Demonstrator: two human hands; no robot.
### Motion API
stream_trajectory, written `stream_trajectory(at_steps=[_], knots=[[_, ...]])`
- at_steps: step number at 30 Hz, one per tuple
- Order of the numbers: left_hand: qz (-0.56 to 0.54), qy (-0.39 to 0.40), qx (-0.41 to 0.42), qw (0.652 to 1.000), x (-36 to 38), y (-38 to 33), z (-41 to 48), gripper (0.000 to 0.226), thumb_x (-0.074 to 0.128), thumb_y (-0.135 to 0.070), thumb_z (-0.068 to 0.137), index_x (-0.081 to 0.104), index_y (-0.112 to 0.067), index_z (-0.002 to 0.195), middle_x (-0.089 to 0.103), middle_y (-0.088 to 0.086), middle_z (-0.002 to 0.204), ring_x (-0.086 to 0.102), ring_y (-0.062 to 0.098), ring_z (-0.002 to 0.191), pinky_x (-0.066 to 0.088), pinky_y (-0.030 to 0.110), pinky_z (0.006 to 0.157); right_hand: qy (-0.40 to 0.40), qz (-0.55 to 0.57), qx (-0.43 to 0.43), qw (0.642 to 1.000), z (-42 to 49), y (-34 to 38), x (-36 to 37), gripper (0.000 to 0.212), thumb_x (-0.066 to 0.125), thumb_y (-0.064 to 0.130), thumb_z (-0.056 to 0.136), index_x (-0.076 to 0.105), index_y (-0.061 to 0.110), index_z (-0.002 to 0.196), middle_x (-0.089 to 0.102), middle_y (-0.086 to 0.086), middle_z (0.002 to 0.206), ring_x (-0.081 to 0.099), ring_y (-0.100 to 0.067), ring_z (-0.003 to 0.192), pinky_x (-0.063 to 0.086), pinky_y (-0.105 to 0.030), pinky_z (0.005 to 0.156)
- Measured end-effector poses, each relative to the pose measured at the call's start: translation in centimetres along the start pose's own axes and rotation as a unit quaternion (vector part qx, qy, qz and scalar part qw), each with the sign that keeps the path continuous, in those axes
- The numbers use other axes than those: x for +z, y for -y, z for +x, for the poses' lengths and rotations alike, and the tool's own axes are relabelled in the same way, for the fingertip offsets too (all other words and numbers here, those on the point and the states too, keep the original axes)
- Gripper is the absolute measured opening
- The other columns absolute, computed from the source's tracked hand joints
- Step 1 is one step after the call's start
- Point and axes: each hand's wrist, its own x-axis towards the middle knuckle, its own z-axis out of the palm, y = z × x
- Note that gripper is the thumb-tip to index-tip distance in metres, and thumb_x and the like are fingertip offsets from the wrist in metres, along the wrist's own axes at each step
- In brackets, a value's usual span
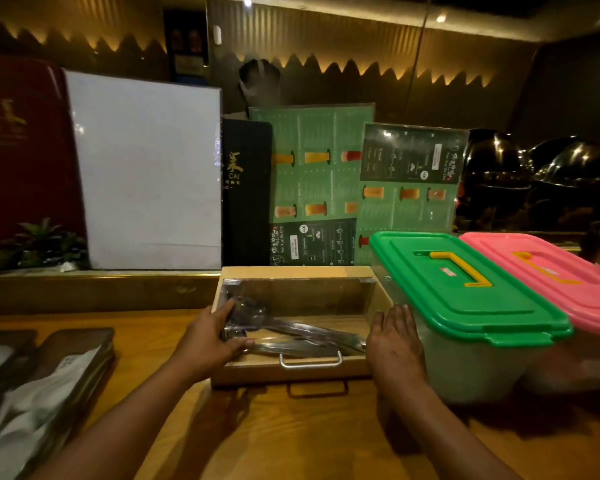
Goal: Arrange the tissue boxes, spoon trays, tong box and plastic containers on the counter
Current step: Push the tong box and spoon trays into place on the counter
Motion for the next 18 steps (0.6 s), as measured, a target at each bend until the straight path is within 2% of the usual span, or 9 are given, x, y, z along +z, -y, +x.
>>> stream_trajectory(at_steps=[3,7,12,15,18], knots=[[-0.003,0.002,-0.002,1.0,0.2,0.3,0.0,0.093,0.083,-0.047,0.073,0.035,-0.032,0.152,0.047,0.008,0.146,0.048,0.029,0.131,0.05,0.043,0.1,0.009,0.004,0.001,1.0,-0.1,-0.2,-0.4,0.058,0.033,0.006,0.088,0.034,-0.009,0.144,0.036,-0.038,0.146,0.025,-0.047,0.143,0.0,-0.052,0.12],[-0.015,0.015,-0.003,1.0,0.3,0.9,0.3,0.094,0.081,-0.052,0.071,0.031,-0.044,0.149,0.044,0.007,0.15,0.044,0.031,0.136,0.05,0.051,0.101,0.016,-0.002,-0.006,1.0,-0.6,-0.5,-0.6,0.059,0.037,0.008,0.089,0.032,-0.006,0.147,0.037,-0.035,0.147,0.026,-0.046,0.142,0.01,-0.053,0.12],[-0.022,0.021,0.01,0.999,-0.1,0.5,-0.5,0.086,0.078,-0.047,0.077,0.03,-0.045,0.149,0.046,0.004,0.145,0.049,0.028,0.131,0.052,0.048,0.099,0.056,-0.024,0.005,0.998,-0.8,-0.5,-1.4,0.064,0.035,0.012,0.089,0.022,0.0,0.151,0.028,-0.033,0.153,0.02,-0.044,0.144,0.008,-0.051,0.121],[-0.023,-0.001,0.025,0.999,-1.1,0.4,-2.2,0.082,0.075,-0.041,0.083,0.029,-0.042,0.151,0.046,0.003,0.15,0.043,0.027,0.137,0.047,0.05,0.105,0.074,0.008,0.019,0.997,-1.4,-0.1,-2.4,0.066,0.038,0.026,0.093,0.02,0.007,0.154,0.026,-0.029,0.156,0.019,-0.044,0.145,0.008,-0.053,0.12],[-0.024,-0.023,0.024,0.999,-3.7,2.0,-4.0,0.084,0.075,-0.047,0.081,0.031,-0.038,0.152,0.04,-0.001,0.156,0.039,0.026,0.141,0.044,0.052,0.107,0.07,0.109,0.002,0.992,-2.8,2.7,-4.8,0.069,0.042,0.047,0.096,0.02,0.018,0.155,0.029,-0.018,0.158,0.021,-0.037,0.146,0.012,-0.051,0.12]])
